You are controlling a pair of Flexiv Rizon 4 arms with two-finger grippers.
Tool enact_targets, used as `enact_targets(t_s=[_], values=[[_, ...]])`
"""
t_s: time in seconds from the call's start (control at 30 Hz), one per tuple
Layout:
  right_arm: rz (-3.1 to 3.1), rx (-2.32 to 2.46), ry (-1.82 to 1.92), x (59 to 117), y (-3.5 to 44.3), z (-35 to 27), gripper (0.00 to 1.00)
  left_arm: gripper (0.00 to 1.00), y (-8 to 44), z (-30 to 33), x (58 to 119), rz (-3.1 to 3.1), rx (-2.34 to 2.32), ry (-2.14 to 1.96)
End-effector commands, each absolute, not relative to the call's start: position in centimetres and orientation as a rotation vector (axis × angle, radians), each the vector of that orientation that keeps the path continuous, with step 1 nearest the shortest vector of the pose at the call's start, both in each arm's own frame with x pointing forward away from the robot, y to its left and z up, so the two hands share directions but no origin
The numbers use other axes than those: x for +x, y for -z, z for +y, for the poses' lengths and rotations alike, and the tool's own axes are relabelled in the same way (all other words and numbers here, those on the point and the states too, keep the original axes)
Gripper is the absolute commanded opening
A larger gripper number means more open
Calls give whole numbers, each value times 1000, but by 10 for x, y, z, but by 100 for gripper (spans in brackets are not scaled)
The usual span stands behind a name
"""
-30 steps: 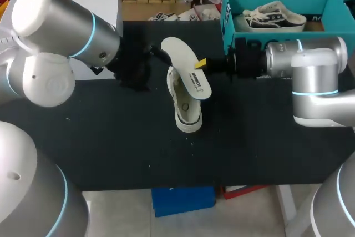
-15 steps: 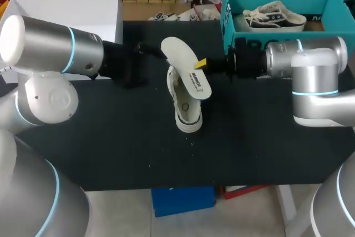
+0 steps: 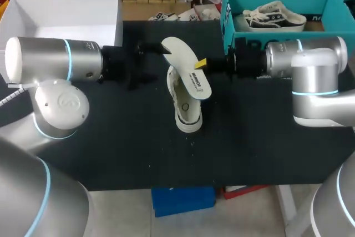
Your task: Take the shoe out of the shoebox, open the shoe tongue, remove and reinsert the insole, then place the shoe into the shoebox
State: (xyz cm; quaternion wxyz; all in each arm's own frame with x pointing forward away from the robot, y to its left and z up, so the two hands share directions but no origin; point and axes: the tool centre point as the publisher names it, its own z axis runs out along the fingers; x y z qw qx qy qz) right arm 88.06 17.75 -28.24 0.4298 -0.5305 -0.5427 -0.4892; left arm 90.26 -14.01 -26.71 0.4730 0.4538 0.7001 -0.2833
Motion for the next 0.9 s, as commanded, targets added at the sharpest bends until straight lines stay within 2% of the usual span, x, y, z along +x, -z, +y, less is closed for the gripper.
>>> enact_targets(t_s=[0.03,0.43,0.9], values=[[-1355,-1327,1220,880,282,178,0,100,270,-139,900,1618,1053,736],[-1355,-1327,1220,880,282,178,0,100,276,-145,894,1522,1069,835],[-1355,-1327,1220,880,282,178,0,100,261,-166,899,1452,1124,892]])
